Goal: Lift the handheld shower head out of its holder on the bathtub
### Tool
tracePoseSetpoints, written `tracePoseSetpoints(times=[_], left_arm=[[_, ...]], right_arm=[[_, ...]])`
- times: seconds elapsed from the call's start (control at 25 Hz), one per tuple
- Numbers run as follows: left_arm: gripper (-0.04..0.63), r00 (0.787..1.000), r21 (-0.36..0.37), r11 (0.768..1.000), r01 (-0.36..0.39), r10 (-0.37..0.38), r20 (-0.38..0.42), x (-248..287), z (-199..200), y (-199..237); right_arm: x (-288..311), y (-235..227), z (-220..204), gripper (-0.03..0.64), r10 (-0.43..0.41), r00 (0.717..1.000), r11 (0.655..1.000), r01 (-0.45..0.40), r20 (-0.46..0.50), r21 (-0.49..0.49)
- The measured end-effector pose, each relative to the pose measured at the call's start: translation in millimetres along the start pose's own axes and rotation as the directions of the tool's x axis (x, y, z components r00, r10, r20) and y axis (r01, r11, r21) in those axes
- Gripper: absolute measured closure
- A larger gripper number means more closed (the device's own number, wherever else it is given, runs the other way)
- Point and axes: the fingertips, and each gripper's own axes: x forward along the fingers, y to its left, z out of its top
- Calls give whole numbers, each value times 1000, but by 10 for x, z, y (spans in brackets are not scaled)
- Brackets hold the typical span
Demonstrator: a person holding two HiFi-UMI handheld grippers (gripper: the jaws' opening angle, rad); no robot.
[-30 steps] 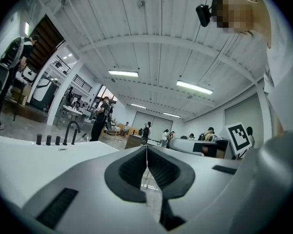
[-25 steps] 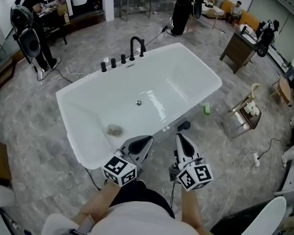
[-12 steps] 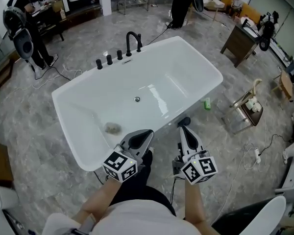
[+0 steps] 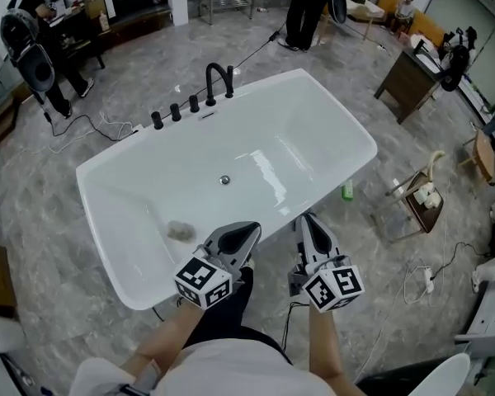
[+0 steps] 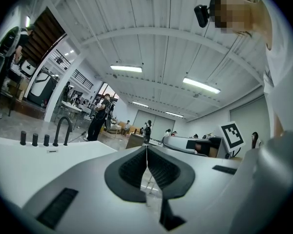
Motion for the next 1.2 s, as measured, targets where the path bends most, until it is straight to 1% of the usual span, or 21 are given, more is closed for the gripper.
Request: tracePoseSetpoints(times=[0.28,0.52,0.76,0.96,1.08,1.2], left_arm=[[584,1000,-11,1000,-22,22,9,724,200,530],[584,999,-1,999,-46,46,15,1268,397,972],[584,996,11,996,-85,85,18,1637,506,1390],[584,993,48,992,-116,115,25,1954,624,1712],[584,989,69,987,-148,146,32,2146,741,1911],[584,982,83,979,-186,182,48,2354,855,2102]], right_arm=[[746,-538,188,599,39,999,999,-40,-9,-4],[1388,-900,344,600,97,995,995,-97,-24,-9],[1902,-1109,426,598,168,985,985,-169,-30,-23],[2299,-1297,498,598,201,979,979,-202,-38,-34],[2544,-1404,562,599,223,974,974,-225,-48,-37],[2812,-1522,618,598,264,962,962,-267,-65,-48]])
